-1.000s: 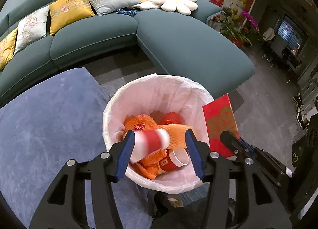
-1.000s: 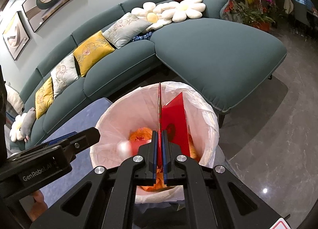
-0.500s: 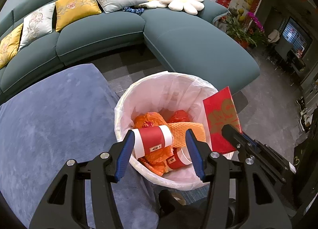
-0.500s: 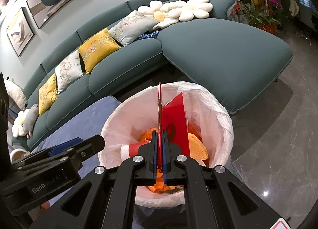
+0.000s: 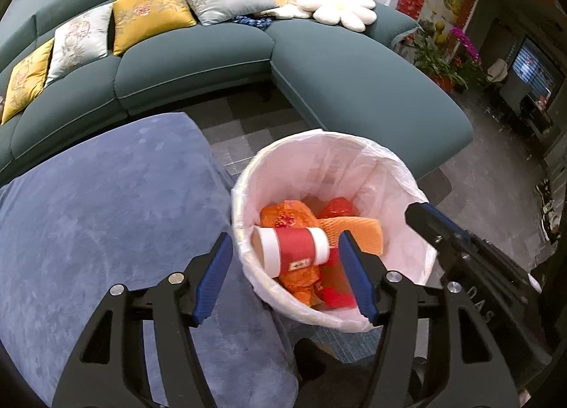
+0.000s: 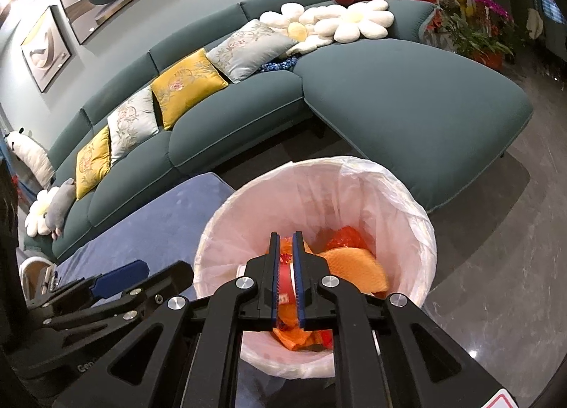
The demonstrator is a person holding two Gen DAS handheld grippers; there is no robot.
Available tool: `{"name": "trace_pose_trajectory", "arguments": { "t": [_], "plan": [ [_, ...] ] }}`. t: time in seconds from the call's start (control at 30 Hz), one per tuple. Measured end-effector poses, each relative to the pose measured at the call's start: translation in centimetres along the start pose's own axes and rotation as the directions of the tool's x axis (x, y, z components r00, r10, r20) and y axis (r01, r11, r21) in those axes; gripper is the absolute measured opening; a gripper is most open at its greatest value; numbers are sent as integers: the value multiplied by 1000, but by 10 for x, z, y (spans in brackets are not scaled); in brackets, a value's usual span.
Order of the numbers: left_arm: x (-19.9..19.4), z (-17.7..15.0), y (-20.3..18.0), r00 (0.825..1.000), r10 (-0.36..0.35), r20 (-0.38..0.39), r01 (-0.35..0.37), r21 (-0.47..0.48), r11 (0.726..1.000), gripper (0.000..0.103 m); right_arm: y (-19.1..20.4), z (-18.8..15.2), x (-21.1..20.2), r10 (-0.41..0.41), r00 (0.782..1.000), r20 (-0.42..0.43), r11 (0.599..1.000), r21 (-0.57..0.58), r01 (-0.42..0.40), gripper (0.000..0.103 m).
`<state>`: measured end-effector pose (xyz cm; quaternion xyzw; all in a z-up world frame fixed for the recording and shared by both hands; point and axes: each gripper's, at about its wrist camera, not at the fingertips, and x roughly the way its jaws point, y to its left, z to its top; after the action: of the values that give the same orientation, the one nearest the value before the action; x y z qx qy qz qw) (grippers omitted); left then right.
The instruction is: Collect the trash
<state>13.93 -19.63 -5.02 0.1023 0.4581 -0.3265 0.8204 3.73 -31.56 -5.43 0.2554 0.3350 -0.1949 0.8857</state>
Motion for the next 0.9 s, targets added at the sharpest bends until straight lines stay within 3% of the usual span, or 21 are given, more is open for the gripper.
{"name": "trace_pose_trajectory", "arguments": {
  "t": [0.43, 0.63, 0.9],
  "plan": [
    [-20, -13, 20, 998, 53, 27, -53, -23, 998, 72, 17, -2, -20, -40, 999, 16, 997, -68, 41, 29],
    [-31, -19, 21, 997, 65, 43, -64, -25, 998, 73, 20, -6, -33, -48, 999, 17, 995, -86, 50, 32],
    [-41, -31, 20, 990, 120, 69, -120, -18, 993, 83, 21, -13, -48, -70, 997, 10, 991, -114, 71, 56]
  ]
}}
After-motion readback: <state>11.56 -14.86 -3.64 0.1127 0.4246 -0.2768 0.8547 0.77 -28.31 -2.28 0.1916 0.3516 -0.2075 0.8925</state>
